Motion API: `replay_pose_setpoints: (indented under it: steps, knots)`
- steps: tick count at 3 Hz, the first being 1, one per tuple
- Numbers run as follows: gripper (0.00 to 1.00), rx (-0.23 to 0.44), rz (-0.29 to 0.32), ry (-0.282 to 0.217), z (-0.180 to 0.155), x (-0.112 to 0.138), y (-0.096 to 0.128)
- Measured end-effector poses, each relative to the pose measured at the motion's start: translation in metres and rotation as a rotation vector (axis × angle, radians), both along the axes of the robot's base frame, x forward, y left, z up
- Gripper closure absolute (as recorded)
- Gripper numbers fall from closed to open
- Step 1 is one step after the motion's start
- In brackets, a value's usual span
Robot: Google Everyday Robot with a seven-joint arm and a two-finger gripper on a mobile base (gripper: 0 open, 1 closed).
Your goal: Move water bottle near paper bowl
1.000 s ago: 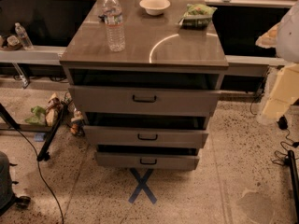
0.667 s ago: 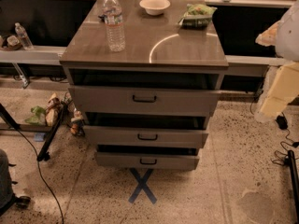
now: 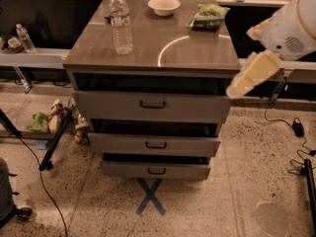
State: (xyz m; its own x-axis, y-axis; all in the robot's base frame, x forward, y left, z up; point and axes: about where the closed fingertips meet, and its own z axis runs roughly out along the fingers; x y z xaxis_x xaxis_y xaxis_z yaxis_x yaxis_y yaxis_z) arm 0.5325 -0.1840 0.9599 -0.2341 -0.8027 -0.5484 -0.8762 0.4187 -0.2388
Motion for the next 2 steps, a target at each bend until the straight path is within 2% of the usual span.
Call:
replay_pose_setpoints:
  steps: [1,2]
  knots:
    - [0.0,0.238,-0.066,-0.065,-0.018,0.077,0.038]
    - [0.0,0.351,-0.145,-0.111,-0.021,0.117,0.049]
